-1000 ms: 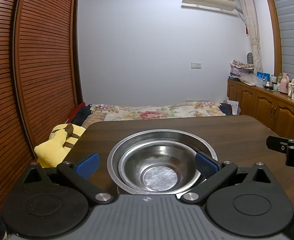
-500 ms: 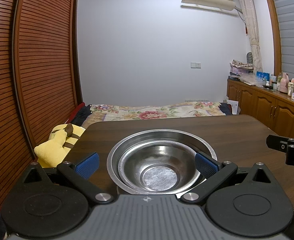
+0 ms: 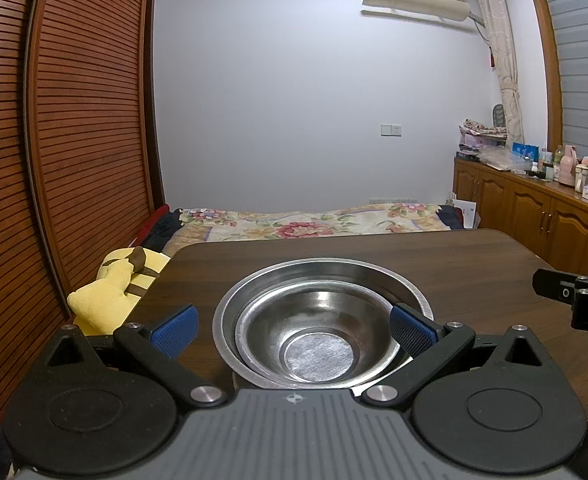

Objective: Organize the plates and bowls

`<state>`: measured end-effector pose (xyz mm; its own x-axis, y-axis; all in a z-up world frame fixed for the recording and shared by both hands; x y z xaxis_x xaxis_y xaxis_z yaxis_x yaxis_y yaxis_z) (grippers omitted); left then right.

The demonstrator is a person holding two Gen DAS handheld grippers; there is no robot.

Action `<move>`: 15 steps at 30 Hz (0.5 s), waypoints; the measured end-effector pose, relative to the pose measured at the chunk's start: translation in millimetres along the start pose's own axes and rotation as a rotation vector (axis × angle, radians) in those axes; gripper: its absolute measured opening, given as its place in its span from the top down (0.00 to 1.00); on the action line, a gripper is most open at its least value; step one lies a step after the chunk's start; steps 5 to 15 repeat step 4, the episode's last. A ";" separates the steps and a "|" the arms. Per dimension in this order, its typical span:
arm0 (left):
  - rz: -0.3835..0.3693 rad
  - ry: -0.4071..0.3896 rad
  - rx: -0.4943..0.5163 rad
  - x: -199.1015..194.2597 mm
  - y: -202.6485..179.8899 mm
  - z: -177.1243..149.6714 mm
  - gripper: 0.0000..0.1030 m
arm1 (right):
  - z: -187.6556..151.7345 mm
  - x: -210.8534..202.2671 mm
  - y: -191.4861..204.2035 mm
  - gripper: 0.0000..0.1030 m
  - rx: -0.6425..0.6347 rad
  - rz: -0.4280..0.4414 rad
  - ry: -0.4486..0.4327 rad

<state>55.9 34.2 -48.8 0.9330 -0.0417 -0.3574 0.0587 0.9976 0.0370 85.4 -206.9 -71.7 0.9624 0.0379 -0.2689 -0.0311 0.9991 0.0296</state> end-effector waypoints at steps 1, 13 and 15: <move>0.000 0.000 0.000 0.2 -0.1 0.2 0.00 | -0.2 -0.1 0.0 0.00 0.000 0.000 0.000; 0.000 0.001 0.001 0.3 -0.1 0.1 0.00 | -0.2 -0.1 0.3 0.00 0.000 -0.001 0.000; 0.000 0.001 0.001 0.3 -0.1 0.1 0.00 | -0.2 -0.1 0.3 0.00 0.000 -0.001 0.000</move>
Point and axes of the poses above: each gripper's, at about its wrist camera, not at the fingertips, and x roughly the way its jaws point, y to its left, z to its top, the point moved 6 cm from there along x, roughly the way its jaws point, and after that the axes turned 2 degrees about -z, right-handed, at the moved point
